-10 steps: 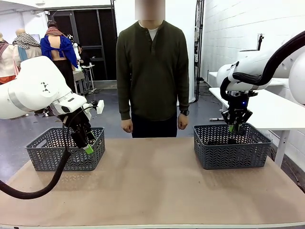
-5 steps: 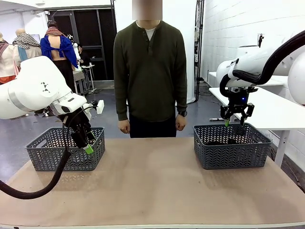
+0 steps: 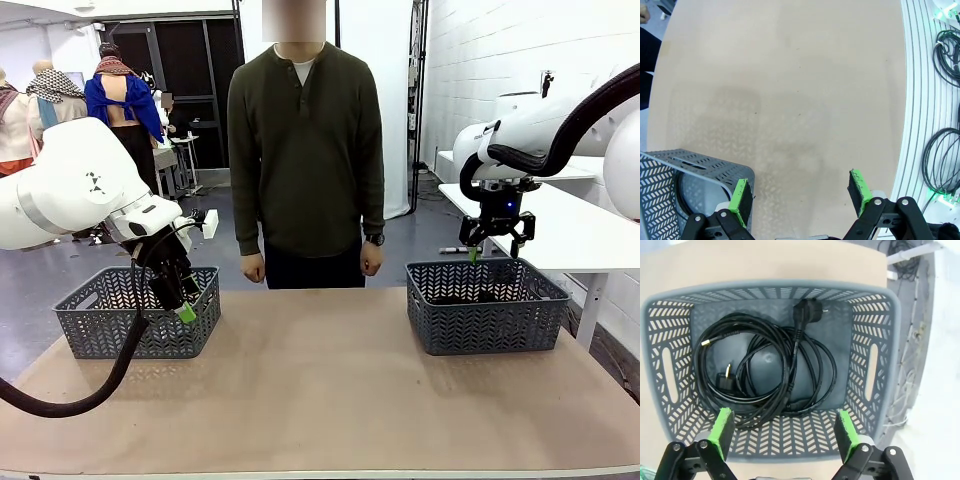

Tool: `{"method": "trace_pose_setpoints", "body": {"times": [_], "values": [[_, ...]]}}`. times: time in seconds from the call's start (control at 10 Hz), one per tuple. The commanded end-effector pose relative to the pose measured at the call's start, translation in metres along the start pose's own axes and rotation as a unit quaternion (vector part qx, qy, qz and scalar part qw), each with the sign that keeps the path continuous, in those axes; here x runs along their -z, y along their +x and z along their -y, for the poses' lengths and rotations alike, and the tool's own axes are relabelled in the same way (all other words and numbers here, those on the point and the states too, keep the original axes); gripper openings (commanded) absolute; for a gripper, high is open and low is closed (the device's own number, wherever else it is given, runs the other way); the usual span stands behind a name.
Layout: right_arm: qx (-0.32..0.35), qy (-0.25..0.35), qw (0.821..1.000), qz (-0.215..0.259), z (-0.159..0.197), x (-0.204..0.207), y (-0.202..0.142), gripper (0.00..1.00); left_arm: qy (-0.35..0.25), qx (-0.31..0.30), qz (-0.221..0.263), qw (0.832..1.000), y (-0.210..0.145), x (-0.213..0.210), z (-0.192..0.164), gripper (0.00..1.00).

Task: Organize the cables according to human instructions.
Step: Pick up a bundle of cables and place it in the basket indicated by the human.

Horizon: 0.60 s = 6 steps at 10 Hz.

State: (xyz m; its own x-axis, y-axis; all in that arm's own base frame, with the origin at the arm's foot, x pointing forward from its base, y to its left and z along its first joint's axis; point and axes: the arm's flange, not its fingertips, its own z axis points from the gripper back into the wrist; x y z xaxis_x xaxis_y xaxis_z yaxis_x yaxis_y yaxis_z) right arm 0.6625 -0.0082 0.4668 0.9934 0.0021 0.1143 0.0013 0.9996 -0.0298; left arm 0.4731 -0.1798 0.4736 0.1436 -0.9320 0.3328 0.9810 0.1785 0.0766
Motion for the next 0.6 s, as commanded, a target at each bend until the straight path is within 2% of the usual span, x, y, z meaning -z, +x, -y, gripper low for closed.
{"method": "trace_pose_setpoints", "body": {"times": [0.0, 0.5], "values": [[-0.005, 0.0, 1.0, 0.002, 0.0009, 0.0011, 0.0001, 1.0, 0.001, -0.001, -0.001, 1.0, -0.0006, -0.0005, 0.0007, 1.0], [-0.005, 0.0, 1.0, 0.002, 0.0009, 0.0011, 0.0001, 1.0, 0.001, -0.001, -0.001, 1.0, -0.0006, -0.0005, 0.0007, 1.0]]}}
